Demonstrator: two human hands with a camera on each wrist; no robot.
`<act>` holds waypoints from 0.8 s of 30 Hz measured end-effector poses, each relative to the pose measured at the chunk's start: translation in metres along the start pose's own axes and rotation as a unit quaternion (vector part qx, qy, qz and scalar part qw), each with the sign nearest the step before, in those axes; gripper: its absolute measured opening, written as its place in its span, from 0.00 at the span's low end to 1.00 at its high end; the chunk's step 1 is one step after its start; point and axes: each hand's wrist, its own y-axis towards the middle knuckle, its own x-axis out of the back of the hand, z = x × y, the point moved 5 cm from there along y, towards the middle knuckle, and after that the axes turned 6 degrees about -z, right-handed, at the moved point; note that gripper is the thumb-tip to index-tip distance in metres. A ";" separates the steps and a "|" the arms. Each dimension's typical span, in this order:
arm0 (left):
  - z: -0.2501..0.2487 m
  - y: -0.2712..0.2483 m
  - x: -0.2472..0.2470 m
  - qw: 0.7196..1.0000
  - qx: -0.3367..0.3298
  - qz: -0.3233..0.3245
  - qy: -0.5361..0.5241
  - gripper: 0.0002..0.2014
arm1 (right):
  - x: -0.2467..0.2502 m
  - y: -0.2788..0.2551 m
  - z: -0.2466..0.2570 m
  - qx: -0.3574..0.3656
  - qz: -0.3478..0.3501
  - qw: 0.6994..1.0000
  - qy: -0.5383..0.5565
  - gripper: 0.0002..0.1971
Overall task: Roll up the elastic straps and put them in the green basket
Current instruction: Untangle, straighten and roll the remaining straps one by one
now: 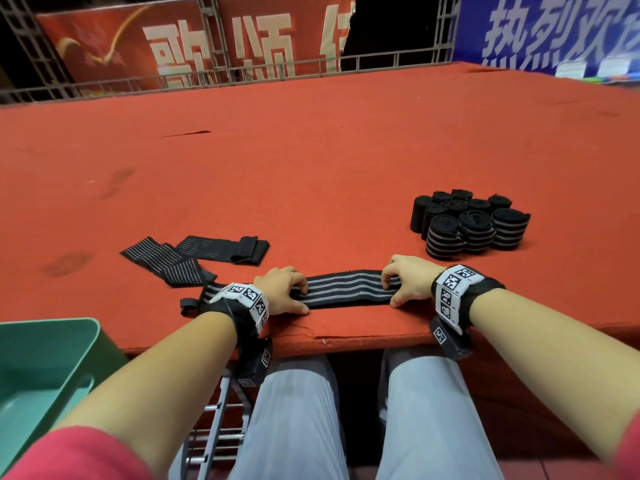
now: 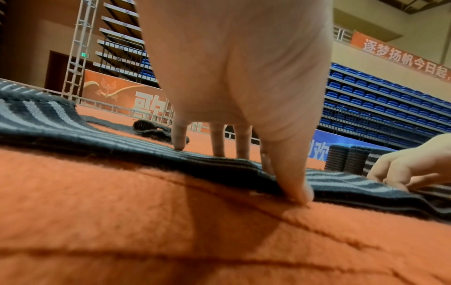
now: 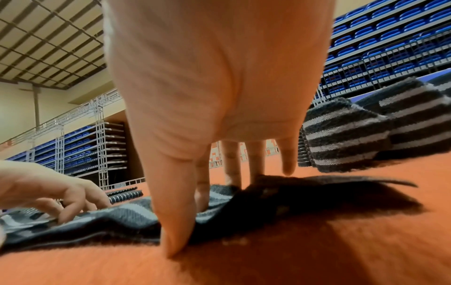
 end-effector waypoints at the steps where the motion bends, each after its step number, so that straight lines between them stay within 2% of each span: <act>1: 0.000 -0.001 -0.001 1.000 0.003 -0.002 -0.005 0.15 | 0.000 -0.001 0.001 -0.004 0.007 1.000 0.001 0.18; 5: 0.002 0.000 -0.001 1.000 0.013 -0.003 -0.026 0.04 | 0.003 -0.002 0.000 -0.032 0.022 0.999 0.025 0.15; 7: 0.004 0.001 -0.001 0.999 0.022 -0.005 -0.024 0.07 | 0.003 0.000 0.003 -0.022 0.022 0.999 0.009 0.09; 9: 0.007 0.002 -0.001 0.999 0.045 -0.014 -0.018 0.18 | 0.001 0.002 0.004 -0.016 0.019 1.000 -0.012 0.09; 11: 0.011 0.002 0.000 0.997 0.074 -0.023 -0.010 0.27 | -0.001 0.004 0.004 -0.025 0.004 0.999 -0.023 0.14; 13: 0.018 0.003 0.001 0.995 0.099 -0.014 0.001 0.34 | -0.001 0.005 0.002 -0.043 -0.005 0.999 -0.017 0.25; 15: 0.025 0.003 0.003 0.994 0.111 0.004 0.017 0.36 | 0.000 0.006 0.000 -0.059 -0.002 0.998 -0.009 0.36; 17: 0.029 0.004 0.005 0.993 0.112 0.015 0.031 0.36 | 0.000 0.008 0.000 -0.067 -0.002 0.998 -0.017 0.40; 21: 0.029 0.008 0.014 0.994 0.096 0.017 0.040 0.31 | 0.001 0.011 0.002 -0.061 -0.005 0.998 -0.023 0.32; 24: 0.027 0.008 0.020 0.995 0.091 0.026 -0.014 0.29 | 0.000 0.011 0.002 -0.050 0.018 0.999 -0.006 0.26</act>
